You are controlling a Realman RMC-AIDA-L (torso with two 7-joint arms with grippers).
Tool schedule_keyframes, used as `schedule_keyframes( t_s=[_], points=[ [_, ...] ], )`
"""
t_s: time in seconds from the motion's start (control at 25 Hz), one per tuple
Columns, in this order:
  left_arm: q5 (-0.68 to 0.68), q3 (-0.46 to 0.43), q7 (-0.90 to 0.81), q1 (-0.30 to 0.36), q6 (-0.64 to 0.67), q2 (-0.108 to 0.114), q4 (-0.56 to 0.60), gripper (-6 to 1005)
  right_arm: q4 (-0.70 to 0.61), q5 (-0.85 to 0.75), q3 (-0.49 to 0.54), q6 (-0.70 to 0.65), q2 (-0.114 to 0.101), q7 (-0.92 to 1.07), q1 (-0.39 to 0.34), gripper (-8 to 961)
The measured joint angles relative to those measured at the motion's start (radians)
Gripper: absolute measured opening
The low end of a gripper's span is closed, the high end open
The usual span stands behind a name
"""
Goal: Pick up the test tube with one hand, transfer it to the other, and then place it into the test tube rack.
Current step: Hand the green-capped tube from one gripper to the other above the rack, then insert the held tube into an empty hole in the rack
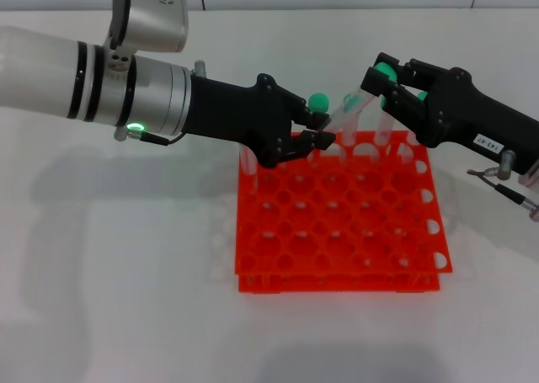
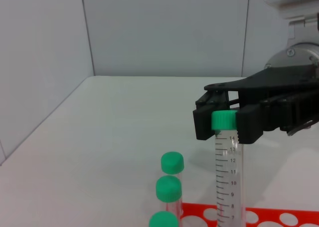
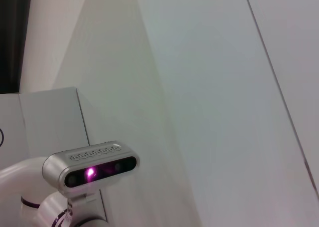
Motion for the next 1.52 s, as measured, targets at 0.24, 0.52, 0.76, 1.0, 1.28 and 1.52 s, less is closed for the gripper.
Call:
schedule_keyframes(
  t_s=[0.24,0.52,0.76,1.0,1.28,1.52],
  points=[
    [-0.010,0.000,-0.044,0.003,0.023,0.000,0.010,235,-0.005,-0.002,0.000,-0.001,0.000,0.002,-0.007,257],
    [-0.006,0.000,-0.133,0.028,0.046,0.000,0.081,369,-0.005,-0.005,0.000,-0.002,-0.002,0.001,-0.007,256],
    [-0.002,0.036,-0.283,0.098,0.081,0.000,0.253,538,-0.006,-0.007,0.000,-0.008,-0.004,0.004,-0.007,256],
    [-0.004,0.104,-0.473,0.219,0.118,-0.001,0.531,756,-0.006,-0.009,-0.002,-0.013,-0.006,0.003,-0.009,257],
    [-0.010,0.119,-0.682,0.347,0.182,-0.001,0.838,876,-0.031,-0.010,-0.016,-0.013,-0.009,0.010,-0.028,256],
    [-0.020,0.138,-0.781,0.483,0.182,-0.002,1.050,875,-0.063,-0.010,-0.025,-0.014,-0.011,0.033,-0.046,256]
  ],
)
